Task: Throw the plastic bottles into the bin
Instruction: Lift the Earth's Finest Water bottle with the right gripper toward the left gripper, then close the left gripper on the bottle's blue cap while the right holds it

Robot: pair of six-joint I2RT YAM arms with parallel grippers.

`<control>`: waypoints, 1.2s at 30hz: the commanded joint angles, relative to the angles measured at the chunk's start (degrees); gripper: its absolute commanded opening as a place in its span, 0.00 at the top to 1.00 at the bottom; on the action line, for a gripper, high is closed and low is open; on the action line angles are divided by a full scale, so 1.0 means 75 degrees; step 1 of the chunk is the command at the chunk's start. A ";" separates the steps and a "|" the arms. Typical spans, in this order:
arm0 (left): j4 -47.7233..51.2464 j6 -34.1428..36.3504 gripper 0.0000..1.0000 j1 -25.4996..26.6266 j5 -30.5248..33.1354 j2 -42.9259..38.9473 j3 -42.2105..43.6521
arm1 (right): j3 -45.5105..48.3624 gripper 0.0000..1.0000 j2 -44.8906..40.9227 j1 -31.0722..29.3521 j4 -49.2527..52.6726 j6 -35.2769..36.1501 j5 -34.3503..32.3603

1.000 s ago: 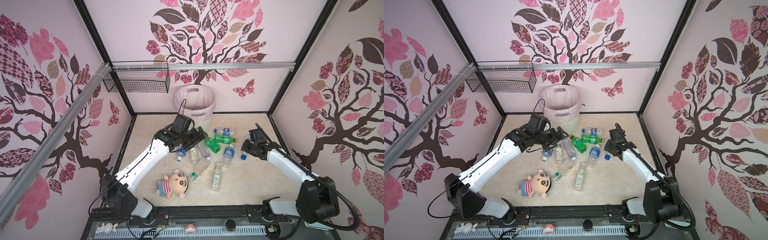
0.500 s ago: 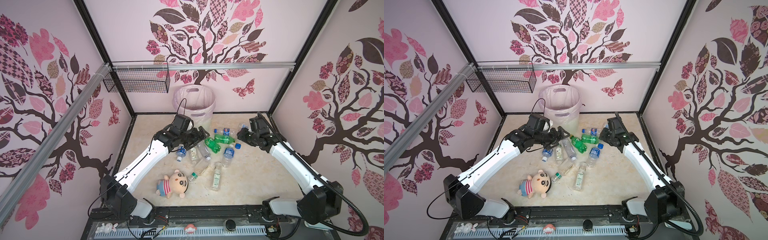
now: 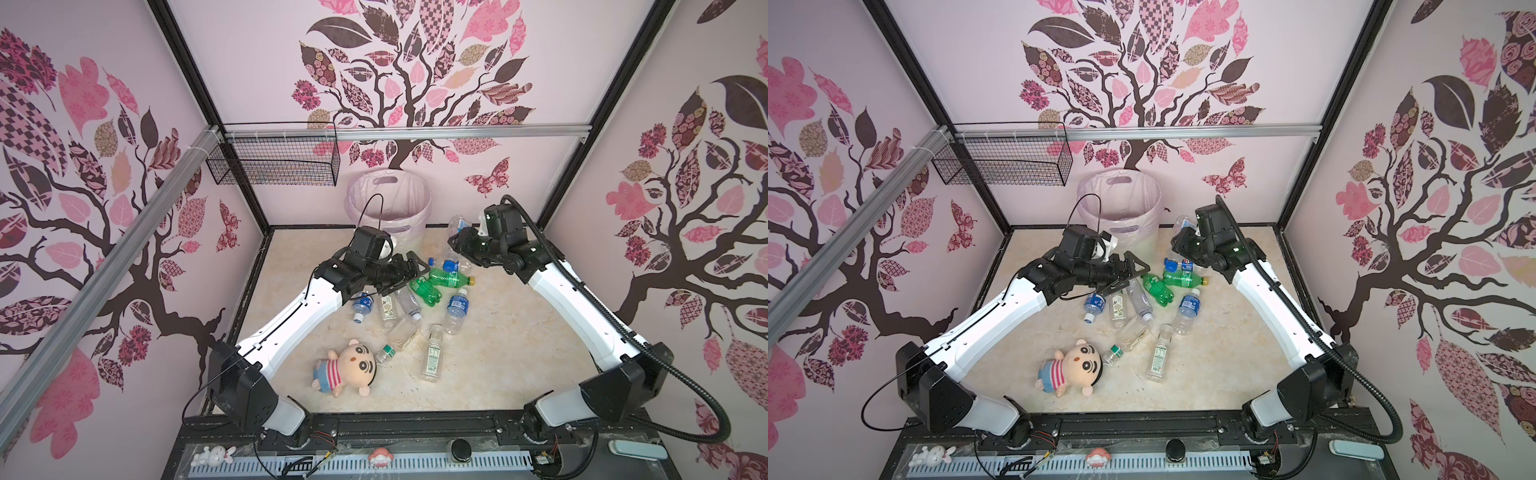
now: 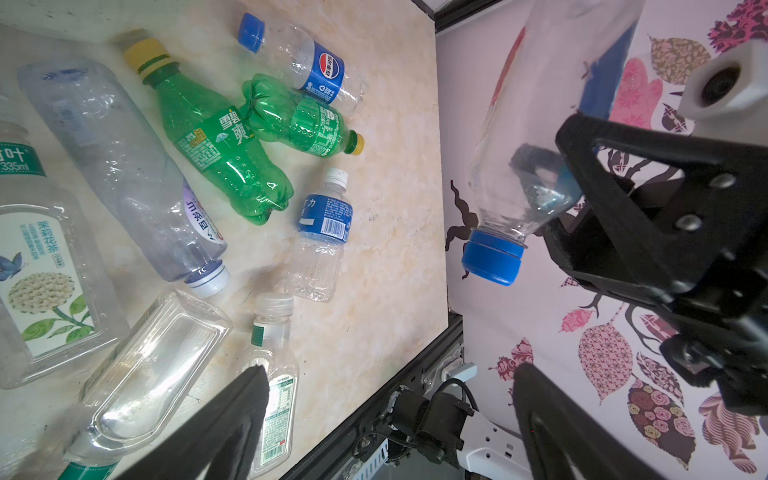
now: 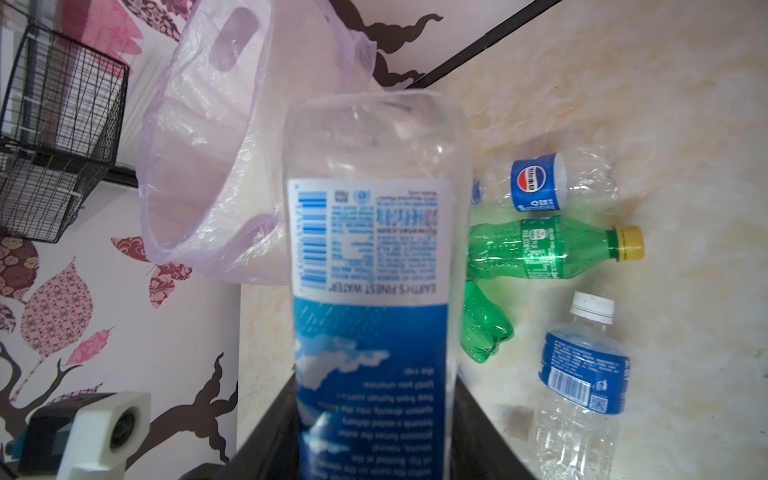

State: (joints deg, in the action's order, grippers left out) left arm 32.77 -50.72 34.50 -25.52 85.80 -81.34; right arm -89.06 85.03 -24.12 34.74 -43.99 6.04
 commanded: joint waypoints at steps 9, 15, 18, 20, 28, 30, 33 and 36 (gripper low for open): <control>-0.0333 0.0414 0.17 0.0017 0.0004 0.0220 -0.0406 | -0.1329 0.51 0.0900 -0.0805 0.0180 -0.0460 0.0496; -0.0366 0.0480 0.30 0.0020 0.0048 0.0407 -0.0627 | -0.1771 0.51 0.1174 -0.0921 0.0254 -0.0510 0.0629; -0.0428 0.0464 0.38 0.0023 0.0074 0.0477 -0.0701 | -0.1858 0.51 0.1224 -0.0927 0.0285 -0.0510 0.0706; -0.0493 0.0413 0.42 0.0017 0.0103 0.0501 -0.0683 | -0.1854 0.51 0.1232 -0.0935 0.0272 -0.0511 0.0740; -0.0705 0.0272 0.56 0.0016 0.0390 0.0550 -0.0651 | -0.1875 0.51 0.1271 -0.0936 0.0272 -0.0394 0.0841; -0.0738 0.0237 0.58 0.0020 0.0418 0.0580 -0.0685 | -0.1881 0.51 0.1293 -0.0939 0.0270 -0.0364 0.0880; -0.0772 0.0212 0.64 0.0017 0.0437 0.0650 -0.0713 | -0.1868 0.51 0.1318 -0.0937 0.0266 -0.0323 0.0939; -0.0784 0.0210 0.71 0.0017 0.0449 0.0704 -0.0750 | -0.1875 0.51 0.1330 -0.0935 0.0256 -0.0270 0.0955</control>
State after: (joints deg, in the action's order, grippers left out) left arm 27.55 -48.97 34.94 -24.69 89.58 -84.97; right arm -100.88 94.13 -30.61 35.77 -47.03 11.22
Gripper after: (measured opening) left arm 0.310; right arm 0.494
